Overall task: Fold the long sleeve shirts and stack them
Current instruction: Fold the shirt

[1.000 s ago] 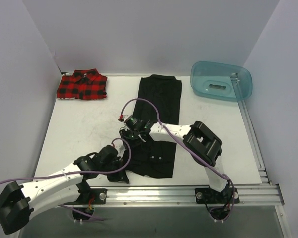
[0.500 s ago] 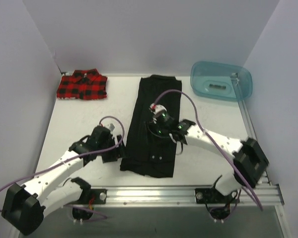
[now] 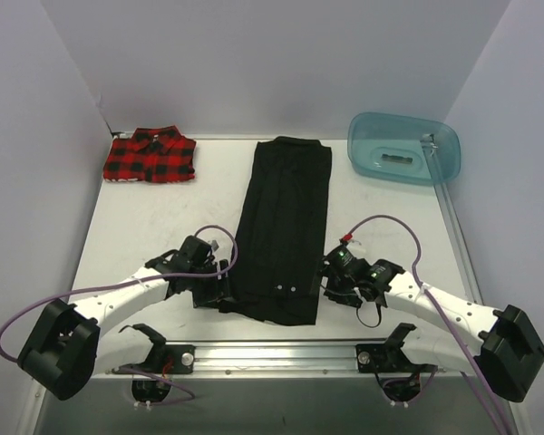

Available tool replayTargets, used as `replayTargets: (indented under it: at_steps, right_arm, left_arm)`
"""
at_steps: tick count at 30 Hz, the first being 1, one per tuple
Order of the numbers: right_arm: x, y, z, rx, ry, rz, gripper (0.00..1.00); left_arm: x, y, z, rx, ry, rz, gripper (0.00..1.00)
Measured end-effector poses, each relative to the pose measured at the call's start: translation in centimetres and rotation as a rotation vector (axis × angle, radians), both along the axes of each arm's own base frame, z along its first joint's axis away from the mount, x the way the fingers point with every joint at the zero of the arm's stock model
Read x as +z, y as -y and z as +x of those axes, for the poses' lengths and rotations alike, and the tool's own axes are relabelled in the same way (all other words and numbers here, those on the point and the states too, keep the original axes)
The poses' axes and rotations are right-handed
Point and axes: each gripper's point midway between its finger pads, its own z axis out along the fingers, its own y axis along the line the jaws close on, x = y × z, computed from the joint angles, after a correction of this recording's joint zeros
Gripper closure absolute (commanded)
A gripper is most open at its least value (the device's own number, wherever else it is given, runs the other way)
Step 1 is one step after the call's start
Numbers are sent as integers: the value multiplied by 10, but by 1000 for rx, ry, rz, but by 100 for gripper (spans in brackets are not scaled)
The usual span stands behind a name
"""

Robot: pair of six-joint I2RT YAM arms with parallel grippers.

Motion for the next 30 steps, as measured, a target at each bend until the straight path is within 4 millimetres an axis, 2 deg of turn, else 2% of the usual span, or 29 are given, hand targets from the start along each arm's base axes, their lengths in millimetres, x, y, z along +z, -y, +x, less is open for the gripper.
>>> replayTargets:
  at_steps: [4,10,14,17,22,23,24,26,30]
  right_arm:
    - [-7,2,-6,-66,-40,17,25]
    - [-26,-11,-16,-91,-132,69,29]
    - [-24,-33,-16,-82,-166,168,32]
    - [-23,-46,-17,-70,-188,224,39]
    - [-27,-51,-23,-47,-218,258,64]
    - [-28,-51,-26,-42,-225,258,79]
    - [-30,-50,-28,-35,-230,255,87]
    - [-34,-45,-32,-31,-243,240,98]
    - [-34,-40,-38,-11,-252,222,100]
  left_arm:
    - [-4,6,-5,-12,-25,-29,30]
    - [-5,17,-8,-28,-29,-71,36]
    - [-6,23,-13,-42,-39,-86,46]
    - [-9,24,-18,-49,-49,-89,54]
    - [-8,22,-24,-45,-51,-95,70]
    - [-7,23,-24,-47,-46,-100,76]
    - [-4,24,-24,-47,-40,-106,79]
    - [1,27,-25,-51,-27,-123,88]
    - [12,33,-32,-75,-10,-158,94]
